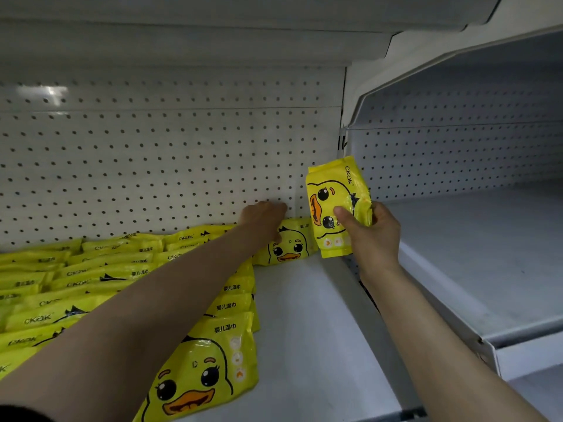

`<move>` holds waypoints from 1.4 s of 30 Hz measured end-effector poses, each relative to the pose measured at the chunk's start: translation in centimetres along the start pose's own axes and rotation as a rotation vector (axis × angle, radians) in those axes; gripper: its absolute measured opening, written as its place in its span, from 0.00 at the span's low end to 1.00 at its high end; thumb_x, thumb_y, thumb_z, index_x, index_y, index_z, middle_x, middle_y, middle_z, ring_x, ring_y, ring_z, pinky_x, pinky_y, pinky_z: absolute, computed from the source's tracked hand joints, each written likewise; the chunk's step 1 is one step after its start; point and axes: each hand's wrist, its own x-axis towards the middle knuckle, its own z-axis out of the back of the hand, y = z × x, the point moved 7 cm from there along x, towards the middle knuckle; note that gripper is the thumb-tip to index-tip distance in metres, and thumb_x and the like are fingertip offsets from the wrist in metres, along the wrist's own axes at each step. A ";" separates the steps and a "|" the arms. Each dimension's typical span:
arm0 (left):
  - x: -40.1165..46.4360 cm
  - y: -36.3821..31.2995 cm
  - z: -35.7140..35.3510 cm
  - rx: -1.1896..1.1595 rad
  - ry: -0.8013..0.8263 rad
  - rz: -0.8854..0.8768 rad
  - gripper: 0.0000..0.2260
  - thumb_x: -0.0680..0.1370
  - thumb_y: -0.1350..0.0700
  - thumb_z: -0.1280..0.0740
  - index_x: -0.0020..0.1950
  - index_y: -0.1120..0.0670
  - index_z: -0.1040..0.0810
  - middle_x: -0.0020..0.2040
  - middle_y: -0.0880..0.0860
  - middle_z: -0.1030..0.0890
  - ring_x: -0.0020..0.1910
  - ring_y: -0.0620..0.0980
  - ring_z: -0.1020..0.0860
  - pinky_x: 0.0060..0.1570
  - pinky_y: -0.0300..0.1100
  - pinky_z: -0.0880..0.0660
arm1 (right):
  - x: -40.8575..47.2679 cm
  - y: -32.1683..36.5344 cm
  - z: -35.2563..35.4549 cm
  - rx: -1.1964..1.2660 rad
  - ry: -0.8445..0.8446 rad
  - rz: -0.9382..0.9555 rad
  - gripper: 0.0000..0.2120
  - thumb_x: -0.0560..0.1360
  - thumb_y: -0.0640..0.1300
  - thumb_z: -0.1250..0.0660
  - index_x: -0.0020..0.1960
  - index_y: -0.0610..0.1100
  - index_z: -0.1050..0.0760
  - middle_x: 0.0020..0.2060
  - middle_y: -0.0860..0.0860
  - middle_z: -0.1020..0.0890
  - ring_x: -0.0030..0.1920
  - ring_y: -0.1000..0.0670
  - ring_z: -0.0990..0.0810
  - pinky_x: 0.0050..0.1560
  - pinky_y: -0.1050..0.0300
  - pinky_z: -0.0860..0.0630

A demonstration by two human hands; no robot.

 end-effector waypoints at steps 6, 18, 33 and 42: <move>-0.8 1.2 0.0 -0.073 -0.065 0.086 0.34 0.69 0.43 0.25 0.67 0.55 0.34 0.63 0.53 0.26 0.62 0.55 0.27 0.51 0.50 0.25 | -0.1 -0.5 -0.2 -0.024 0.012 -0.001 0.16 0.63 0.53 0.22 0.47 0.50 0.20 0.42 0.53 0.14 0.44 0.49 0.15 0.47 0.41 0.18; -5.3 8.9 0.0 -1.000 -0.112 0.301 0.20 0.70 0.39 0.27 0.55 0.49 0.24 0.49 0.48 0.20 0.48 0.47 0.21 0.46 0.43 0.23 | 2.1 0.9 -4.9 -0.385 0.325 0.113 0.14 0.67 0.48 0.21 0.48 0.50 0.23 0.44 0.52 0.17 0.44 0.51 0.18 0.45 0.53 0.19; -8.7 7.5 -2.1 -0.744 0.098 0.131 0.26 0.73 0.44 0.27 0.70 0.46 0.27 0.70 0.48 0.28 0.69 0.49 0.31 0.66 0.43 0.36 | 1.6 -2.5 -10.9 -1.015 0.995 0.195 0.20 0.65 0.50 0.20 0.56 0.51 0.19 0.50 0.52 0.17 0.52 0.50 0.20 0.55 0.51 0.22; -8.8 7.7 -2.6 -0.600 0.069 0.168 0.27 0.73 0.38 0.31 0.70 0.45 0.27 0.71 0.48 0.28 0.70 0.50 0.32 0.70 0.50 0.35 | 1.1 -2.5 -11.5 -1.094 0.860 0.451 0.34 0.64 0.55 0.21 0.66 0.55 0.29 0.59 0.52 0.25 0.61 0.51 0.30 0.54 0.54 0.29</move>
